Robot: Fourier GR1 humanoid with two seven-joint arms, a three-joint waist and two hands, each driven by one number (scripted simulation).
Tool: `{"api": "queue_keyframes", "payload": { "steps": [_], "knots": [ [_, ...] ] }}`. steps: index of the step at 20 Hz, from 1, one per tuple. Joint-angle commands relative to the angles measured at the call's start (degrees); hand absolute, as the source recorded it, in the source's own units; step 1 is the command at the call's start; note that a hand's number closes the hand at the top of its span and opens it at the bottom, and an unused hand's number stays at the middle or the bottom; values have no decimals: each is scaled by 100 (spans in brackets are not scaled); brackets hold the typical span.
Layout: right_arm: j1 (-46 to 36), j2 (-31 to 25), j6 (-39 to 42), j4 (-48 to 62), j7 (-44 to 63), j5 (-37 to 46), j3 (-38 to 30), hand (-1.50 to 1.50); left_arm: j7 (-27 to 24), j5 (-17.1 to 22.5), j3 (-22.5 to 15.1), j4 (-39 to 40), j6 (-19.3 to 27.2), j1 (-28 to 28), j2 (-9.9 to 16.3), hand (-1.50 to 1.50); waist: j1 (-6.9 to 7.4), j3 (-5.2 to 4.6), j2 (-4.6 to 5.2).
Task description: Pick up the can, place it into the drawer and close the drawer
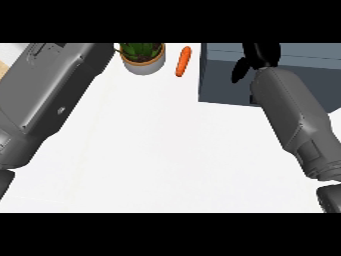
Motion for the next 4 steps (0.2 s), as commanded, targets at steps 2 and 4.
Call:
{"api": "queue_keyframes", "payload": {
  "steps": [2, 4],
  "knots": [
    [-492, 102, -159, -120, -305, -583, -537, -150, 111, 44, 10, -469, -73, 304, 154, -150, 129, -34, -53],
    [-651, 88, -78, -86, -319, -620, -592, -150, 191, -29, -77, -636, 7, 470, 182, -150, 98, -37, -58]
  ]
}}
